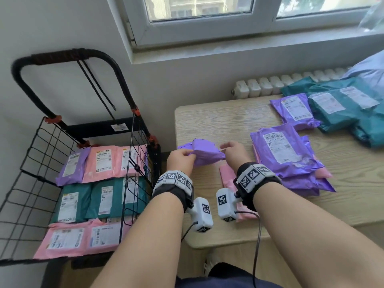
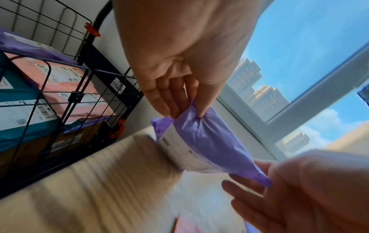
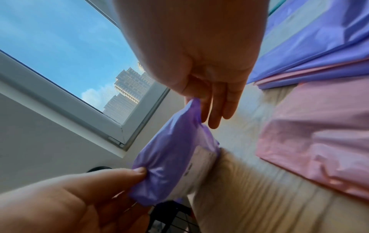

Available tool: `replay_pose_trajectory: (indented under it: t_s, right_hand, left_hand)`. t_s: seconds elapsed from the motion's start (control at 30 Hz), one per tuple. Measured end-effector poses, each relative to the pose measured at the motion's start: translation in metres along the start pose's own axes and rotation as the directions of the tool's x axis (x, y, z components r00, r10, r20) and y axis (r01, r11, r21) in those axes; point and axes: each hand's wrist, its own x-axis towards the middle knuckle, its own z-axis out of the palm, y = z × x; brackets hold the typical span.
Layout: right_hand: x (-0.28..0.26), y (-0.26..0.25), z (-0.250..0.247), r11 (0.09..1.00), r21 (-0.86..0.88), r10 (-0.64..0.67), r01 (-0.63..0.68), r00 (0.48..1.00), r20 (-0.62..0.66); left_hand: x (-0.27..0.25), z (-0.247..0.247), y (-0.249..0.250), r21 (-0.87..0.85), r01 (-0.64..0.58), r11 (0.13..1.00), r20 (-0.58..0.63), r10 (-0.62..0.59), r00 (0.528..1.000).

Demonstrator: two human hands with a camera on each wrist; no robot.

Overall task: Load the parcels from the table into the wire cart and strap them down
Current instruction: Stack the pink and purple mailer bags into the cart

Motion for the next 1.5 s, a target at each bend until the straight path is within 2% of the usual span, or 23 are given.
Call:
replay_pose_trajectory:
  t_s: [0.1,0.23,0.33,0.47,0.6,0.67,0.73,0.8,0.87,1.0,1.1,1.17,1.23,1.3,1.4,1.5]
  right_hand:
    - [-0.006,-0.019,0.004,0.995,0.062,-0.081,0.077,0.995,0.058]
    - [-0.023,-0.043,0.018,0.983,0.026,-0.185,0.183,0.976,0.116]
    - [-0.038,-0.058,0.039,0.962,0.037,-0.274,0.271,0.953,0.127]
    - [-0.056,-0.078,0.079,0.96,0.032,-0.282,0.28,0.953,0.111]
    - [-0.076,-0.104,0.134,0.969,0.098,-0.235,0.225,0.966,0.106]
    - [-0.086,-0.117,0.164,0.973,0.118,-0.211,0.198,0.971,0.112]
    - [-0.093,-0.127,0.195,0.976,0.151,-0.174,0.155,0.978,0.118]
    - [-0.103,-0.136,0.221,0.974,0.194,-0.134,0.113,0.986,0.1]
    - [-0.112,-0.143,0.246,0.973,0.214,-0.102,0.083,0.992,0.076]
    - [-0.127,-0.144,0.292,0.984,0.172,-0.054,0.046,0.998,0.045]
    - [-0.141,-0.144,0.315,0.996,0.01,-0.085,0.086,0.995,-0.053]
    - [-0.152,-0.146,0.326,0.971,-0.142,-0.207,0.191,0.972,-0.112]
    - [-0.161,-0.149,0.339,0.914,-0.254,-0.338,0.315,0.939,-0.055]
    - [-0.166,-0.149,0.353,0.826,-0.389,-0.398,0.407,0.911,0.108]
    - [-0.168,-0.142,0.372,0.722,-0.489,-0.369,0.49,0.87,0.326]
    - [-0.167,-0.141,0.386,0.626,-0.559,-0.34,0.544,0.835,0.433]
  left_hand:
    - [0.007,-0.033,0.016,-0.059,-0.005,0.998,-0.058,0.002,0.998]
    - [0.024,-0.076,0.023,-0.141,0.055,0.989,-0.018,-0.058,0.998]
    - [0.034,-0.108,0.018,-0.362,0.164,0.918,-0.002,-0.177,0.984]
    - [0.046,-0.149,-0.011,-0.46,0.168,0.872,0.0,-0.19,0.982]
    - [0.036,-0.202,-0.041,-0.49,0.145,0.86,-0.033,-0.185,0.982]
    - [0.023,-0.235,-0.055,-0.451,0.131,0.883,-0.043,-0.167,0.985]
    - [0.012,-0.268,-0.072,-0.274,0.107,0.956,-0.058,-0.128,0.99]
    - [0.005,-0.296,-0.094,-0.137,0.095,0.986,-0.021,-0.099,0.995]
    - [0.004,-0.32,-0.117,-0.117,0.072,0.99,0.012,-0.071,0.997]
    - [0.012,-0.356,-0.151,-0.038,0.026,0.999,-0.055,-0.028,0.998]
    - [0.018,-0.375,-0.166,0.186,-0.018,0.982,-0.128,0.042,0.991]
    - [0.021,-0.382,-0.173,0.334,-0.057,0.941,-0.15,0.113,0.982]
    - [0.025,-0.384,-0.18,0.448,-0.097,0.889,-0.134,0.174,0.976]
    - [0.029,-0.384,-0.186,0.495,-0.115,0.861,-0.111,0.194,0.975]
    - [0.034,-0.382,-0.194,0.408,-0.09,0.908,-0.093,0.139,0.986]
    - [0.038,-0.383,-0.198,0.275,-0.059,0.96,-0.129,0.097,0.987]
